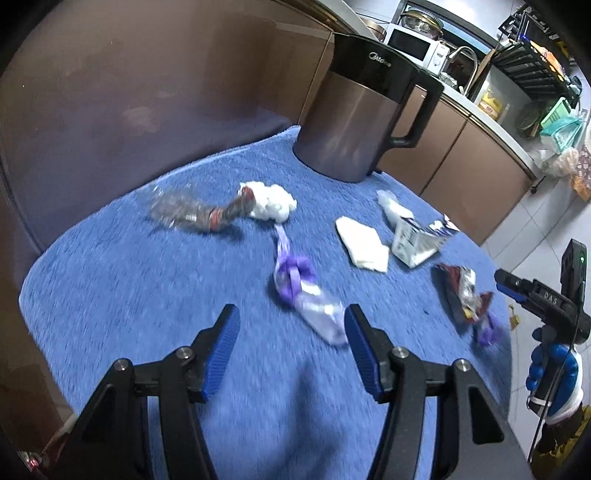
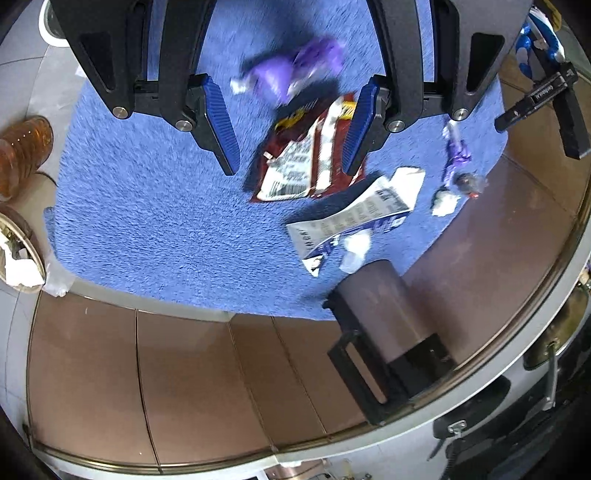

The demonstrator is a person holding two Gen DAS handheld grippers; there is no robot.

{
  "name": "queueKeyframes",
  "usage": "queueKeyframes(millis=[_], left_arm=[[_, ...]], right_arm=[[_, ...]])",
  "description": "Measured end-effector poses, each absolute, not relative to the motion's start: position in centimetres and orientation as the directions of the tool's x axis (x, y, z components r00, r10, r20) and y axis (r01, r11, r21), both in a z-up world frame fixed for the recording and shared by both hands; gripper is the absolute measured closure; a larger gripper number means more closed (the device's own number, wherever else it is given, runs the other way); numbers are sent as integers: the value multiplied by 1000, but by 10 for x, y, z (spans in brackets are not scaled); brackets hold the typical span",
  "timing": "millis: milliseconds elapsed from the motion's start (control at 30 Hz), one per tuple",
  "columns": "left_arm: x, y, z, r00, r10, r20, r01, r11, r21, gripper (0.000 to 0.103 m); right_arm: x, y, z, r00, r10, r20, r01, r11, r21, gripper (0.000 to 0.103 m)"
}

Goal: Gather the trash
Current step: 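Grasp the red-white chip bag with the right tool while the left grasps purple-wrapped plastic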

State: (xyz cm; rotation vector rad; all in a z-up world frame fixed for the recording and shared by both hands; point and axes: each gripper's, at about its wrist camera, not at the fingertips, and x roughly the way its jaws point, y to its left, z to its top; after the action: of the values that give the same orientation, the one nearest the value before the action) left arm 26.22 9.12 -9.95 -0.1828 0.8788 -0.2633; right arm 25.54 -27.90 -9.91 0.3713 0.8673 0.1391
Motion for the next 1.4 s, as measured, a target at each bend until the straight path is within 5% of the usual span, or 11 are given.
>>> queueKeyframes(millis=[533,700,1400], left_arm=[[312,57,-139,571,-243,-784,138,970,-201,50],[311,54,-139,575,-260,-776,150,965,-213,68],[211,103,-58,671,-359,-648,180,928,-327,75]], right_arm=[[301,-268,-143,568,314,-761,-12,928,374,48],[303,-266,-146,556,329,-764,-22,924,382,86],[211,-209,-41,665,405,-627,-166,899,405,89]])
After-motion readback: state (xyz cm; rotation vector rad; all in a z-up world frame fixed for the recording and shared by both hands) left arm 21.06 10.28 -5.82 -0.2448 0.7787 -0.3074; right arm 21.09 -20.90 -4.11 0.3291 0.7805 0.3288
